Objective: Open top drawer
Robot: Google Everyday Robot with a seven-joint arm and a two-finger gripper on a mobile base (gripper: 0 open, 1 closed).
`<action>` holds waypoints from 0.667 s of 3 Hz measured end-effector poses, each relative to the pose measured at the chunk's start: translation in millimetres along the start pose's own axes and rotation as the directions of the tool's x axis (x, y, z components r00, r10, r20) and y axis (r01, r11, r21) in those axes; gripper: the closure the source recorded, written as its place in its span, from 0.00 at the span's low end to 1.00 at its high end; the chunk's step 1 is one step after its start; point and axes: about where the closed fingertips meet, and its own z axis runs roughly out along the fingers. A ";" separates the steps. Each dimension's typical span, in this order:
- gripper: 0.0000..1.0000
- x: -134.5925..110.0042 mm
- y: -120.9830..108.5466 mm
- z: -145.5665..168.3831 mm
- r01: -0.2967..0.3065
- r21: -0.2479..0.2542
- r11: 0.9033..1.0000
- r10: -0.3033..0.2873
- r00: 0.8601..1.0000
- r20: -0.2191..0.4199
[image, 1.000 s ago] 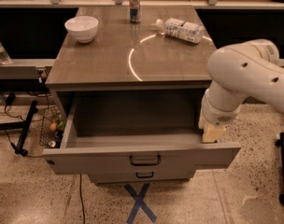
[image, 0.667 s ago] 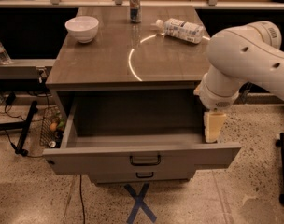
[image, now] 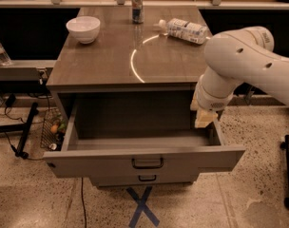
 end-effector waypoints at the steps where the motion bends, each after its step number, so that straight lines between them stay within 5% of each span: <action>1: 0.85 0.6 11.9 20.9 -0.025 -0.041 0.999 0.025 0.999 0.020; 2: 1.00 2.2 22.9 35.8 -0.045 -0.074 0.996 0.048 0.998 0.033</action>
Offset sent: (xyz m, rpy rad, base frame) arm -0.0223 -0.0024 -0.0585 0.0612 0.1148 -0.0546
